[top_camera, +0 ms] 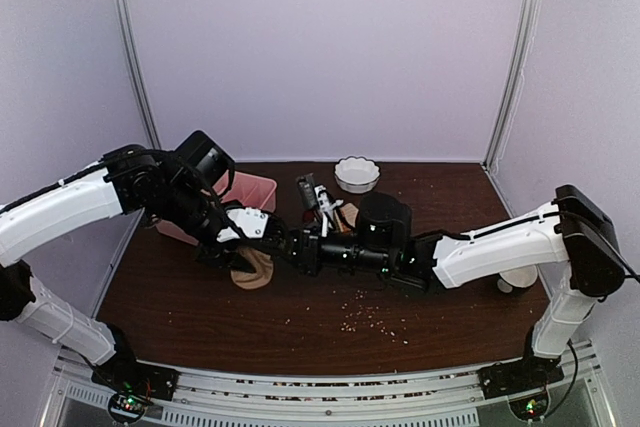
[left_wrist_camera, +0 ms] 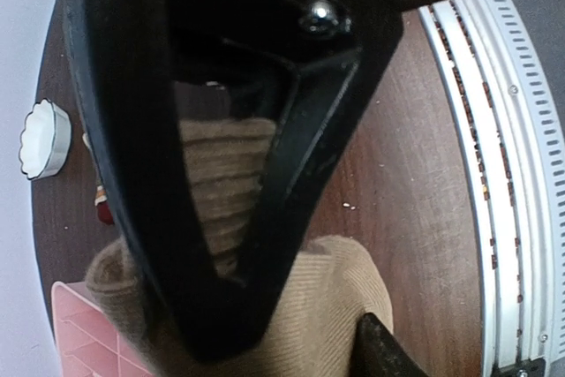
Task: Roll the socks
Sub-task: Roll the sock.
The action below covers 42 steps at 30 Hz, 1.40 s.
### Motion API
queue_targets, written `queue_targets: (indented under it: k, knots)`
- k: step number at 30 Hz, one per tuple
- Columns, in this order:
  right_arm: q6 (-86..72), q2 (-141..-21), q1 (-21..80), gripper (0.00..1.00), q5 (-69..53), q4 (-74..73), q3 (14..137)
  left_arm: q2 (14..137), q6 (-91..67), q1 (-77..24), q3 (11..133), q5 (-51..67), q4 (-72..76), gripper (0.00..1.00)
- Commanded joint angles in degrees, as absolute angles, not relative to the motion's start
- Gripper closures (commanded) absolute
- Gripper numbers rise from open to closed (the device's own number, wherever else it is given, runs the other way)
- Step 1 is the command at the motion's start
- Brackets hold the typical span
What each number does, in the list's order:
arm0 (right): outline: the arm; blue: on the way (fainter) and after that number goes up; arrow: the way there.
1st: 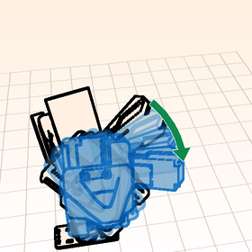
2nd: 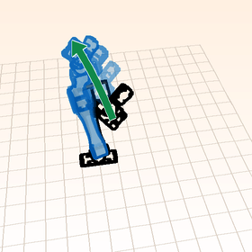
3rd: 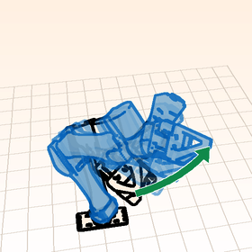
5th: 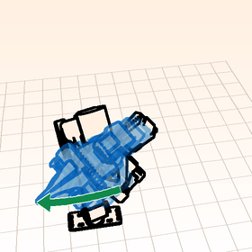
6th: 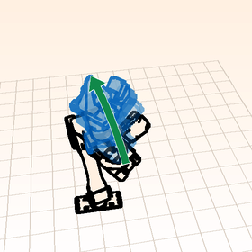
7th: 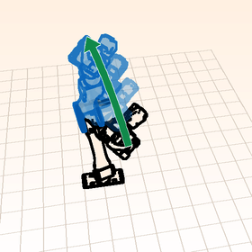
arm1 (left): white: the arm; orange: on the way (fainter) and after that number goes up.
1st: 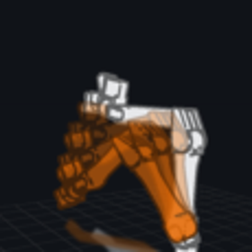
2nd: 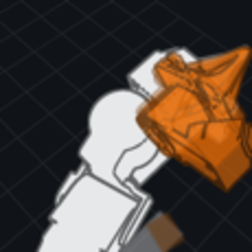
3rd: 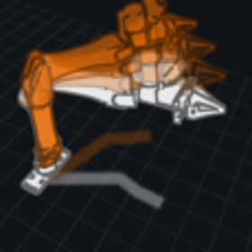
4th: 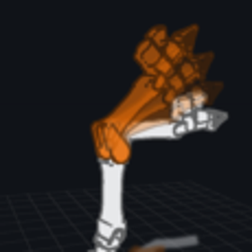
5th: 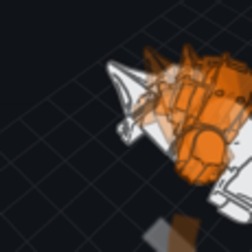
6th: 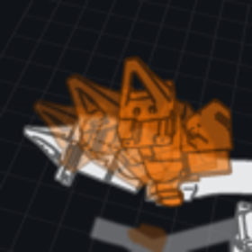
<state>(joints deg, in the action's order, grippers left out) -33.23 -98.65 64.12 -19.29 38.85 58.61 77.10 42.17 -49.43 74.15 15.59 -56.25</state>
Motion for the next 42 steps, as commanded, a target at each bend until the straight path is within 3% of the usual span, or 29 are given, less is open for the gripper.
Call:
queue_targets:
  k: [1, 6, 14, 27, 42]
  knots:
    - [-47.8, -102.0, 63.3, 1.00, -16.3, 50.4, 56.9, 74.7, 43.4, -51.6, 72.7, 7.4, -49.7, 0.51]
    - [-54.1, -103.9, 63.2, 1.00, -16.8, 53.6, 56.1, 73.3, 44.0, -51.7, 71.0, -0.6, -43.6, 0.53]
    - [-59.8, -103.3, 62.3, 1.00, -15.9, 57.4, 52.4, 70.5, 48.9, -51.7, 69.6, 0.9, -50.0, 0.42]
    - [-65.7, -107.1, 62.5, 1.00, -19.1, 58.7, 57.6, 70.2, 55.3, -52.5, 67.4, -5.9, -44.6, 0.53]
    - [-69.7, -110.4, 63.6, 1.00, -19.0, 59.8, 61.4, 71.8, 56.2, -55.1, 67.7, -10.0, -40.2, 0.54]
